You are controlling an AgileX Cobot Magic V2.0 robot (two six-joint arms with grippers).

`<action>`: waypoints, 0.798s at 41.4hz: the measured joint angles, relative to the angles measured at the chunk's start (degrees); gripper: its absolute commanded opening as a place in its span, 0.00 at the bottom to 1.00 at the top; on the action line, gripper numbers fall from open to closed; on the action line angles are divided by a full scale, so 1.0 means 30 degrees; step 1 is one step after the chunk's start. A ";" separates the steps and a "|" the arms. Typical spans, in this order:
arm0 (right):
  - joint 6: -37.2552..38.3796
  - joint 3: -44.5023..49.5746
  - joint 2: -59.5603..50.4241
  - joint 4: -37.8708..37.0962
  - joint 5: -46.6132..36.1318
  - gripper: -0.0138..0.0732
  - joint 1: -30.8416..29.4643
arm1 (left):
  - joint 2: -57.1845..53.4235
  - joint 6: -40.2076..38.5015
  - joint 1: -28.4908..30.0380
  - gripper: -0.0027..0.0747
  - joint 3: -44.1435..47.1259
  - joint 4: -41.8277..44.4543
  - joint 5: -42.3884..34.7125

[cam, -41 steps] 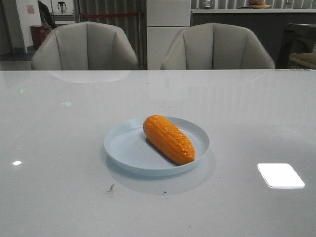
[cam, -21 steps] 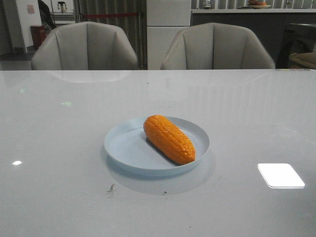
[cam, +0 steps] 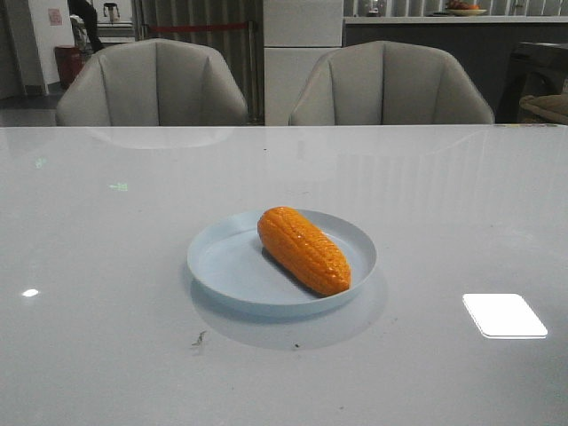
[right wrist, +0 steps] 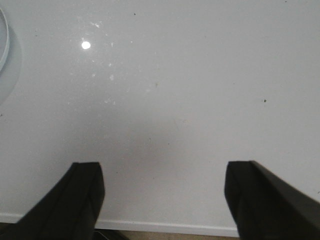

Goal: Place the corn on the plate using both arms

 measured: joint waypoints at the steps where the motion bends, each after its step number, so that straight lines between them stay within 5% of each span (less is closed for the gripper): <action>1: 0.0000 0.0000 0.0000 0.0000 0.0000 0.85 0.0000 | 0.0000 0.0000 0.0000 0.37 0.0000 0.0000 0.0000; 19: 0.0000 0.0000 0.0000 0.0000 0.0000 0.85 0.0000 | -0.1849 0.0000 0.0000 0.36 0.0039 -0.0585 0.0122; 27: 0.0000 0.0000 0.0000 0.0000 0.0000 0.85 0.0000 | -0.4999 0.0000 0.0000 0.14 0.0076 -0.1349 0.0137; 33: 0.0000 0.0000 0.0000 0.0000 0.0000 0.85 0.0000 | -0.7292 0.0000 0.0000 0.16 0.0116 -0.1587 0.0218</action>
